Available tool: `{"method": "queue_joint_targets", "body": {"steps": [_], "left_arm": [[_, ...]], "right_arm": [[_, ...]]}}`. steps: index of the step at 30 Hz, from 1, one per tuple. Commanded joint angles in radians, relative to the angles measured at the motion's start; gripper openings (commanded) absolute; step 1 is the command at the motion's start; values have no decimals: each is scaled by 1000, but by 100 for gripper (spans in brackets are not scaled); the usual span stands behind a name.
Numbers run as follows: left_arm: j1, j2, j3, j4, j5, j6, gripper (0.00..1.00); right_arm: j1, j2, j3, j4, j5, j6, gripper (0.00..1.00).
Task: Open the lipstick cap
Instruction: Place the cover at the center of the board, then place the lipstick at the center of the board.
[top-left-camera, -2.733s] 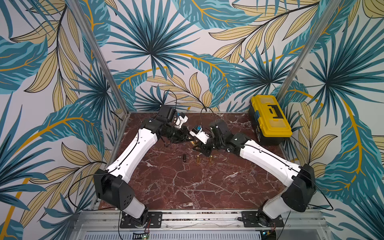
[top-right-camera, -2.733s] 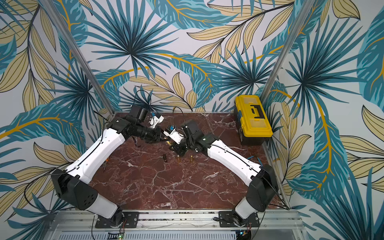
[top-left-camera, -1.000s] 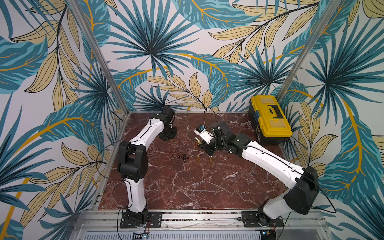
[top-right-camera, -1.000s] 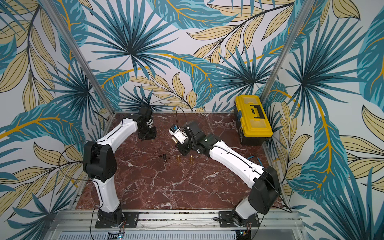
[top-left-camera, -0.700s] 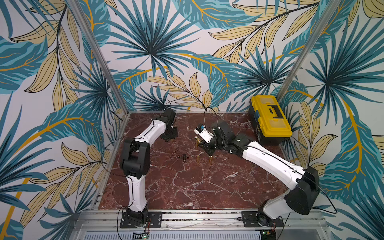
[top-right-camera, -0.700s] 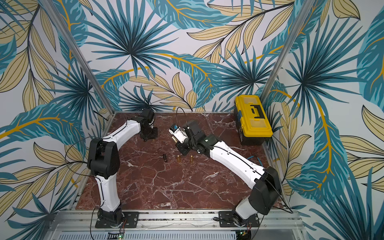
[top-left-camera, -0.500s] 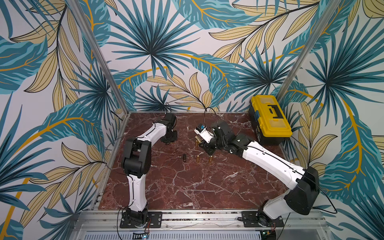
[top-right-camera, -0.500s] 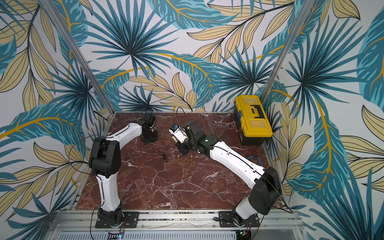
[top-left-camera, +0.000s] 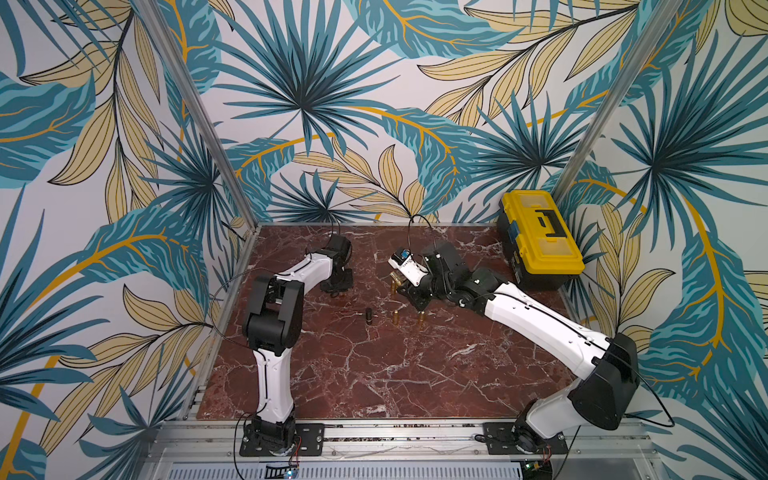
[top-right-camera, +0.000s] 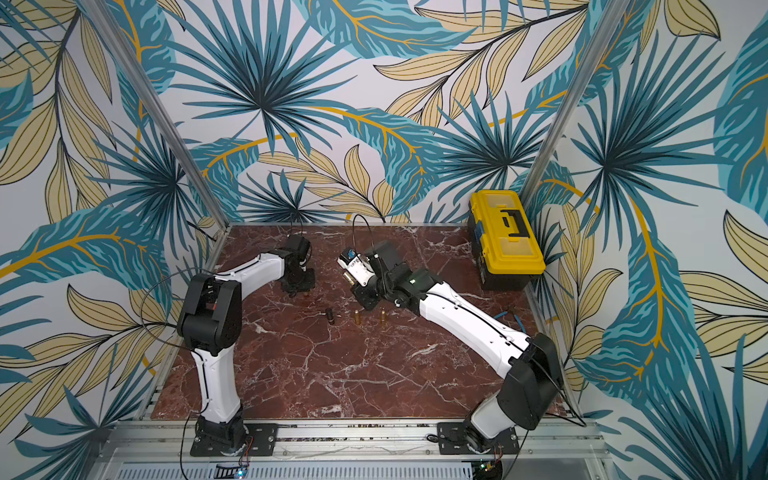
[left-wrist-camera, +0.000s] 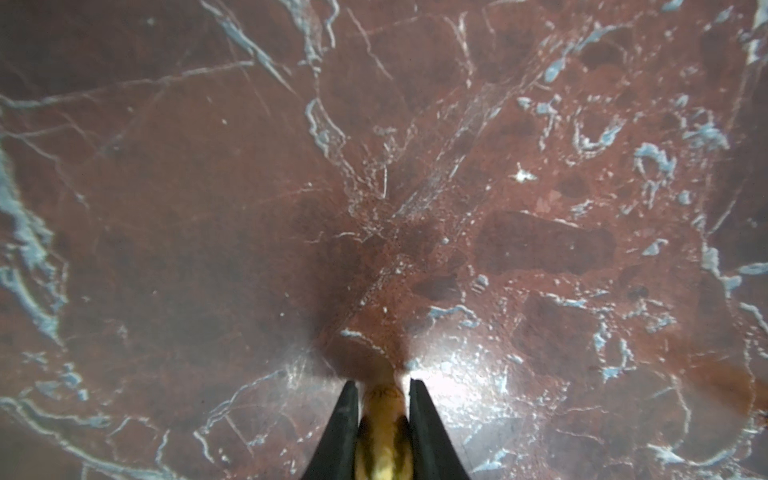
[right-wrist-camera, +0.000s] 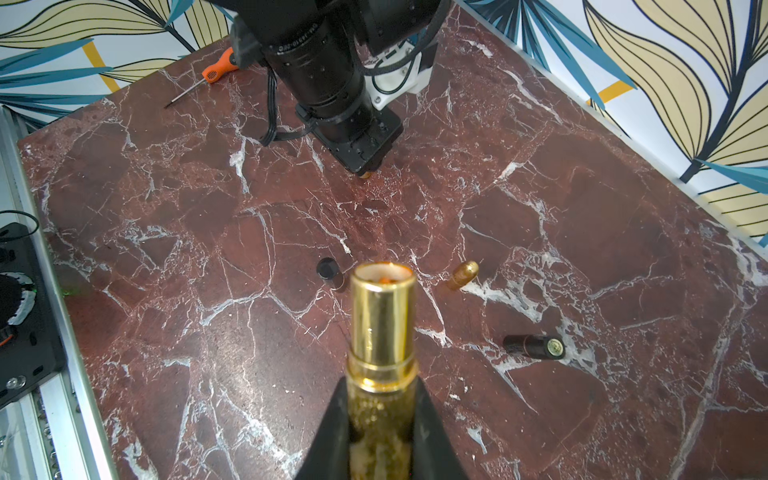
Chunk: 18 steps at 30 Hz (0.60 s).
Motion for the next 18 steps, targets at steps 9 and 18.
{"method": "queue_joint_targets", "body": {"steps": [9, 18], "left_arm": [[0, -41, -87, 43, -45, -19, 50], [5, -257, -156, 27, 145, -51, 52]], "right_arm": [[12, -32, -34, 35, 21, 22, 0], [13, -47, -68, 48, 31, 22, 0]]}}
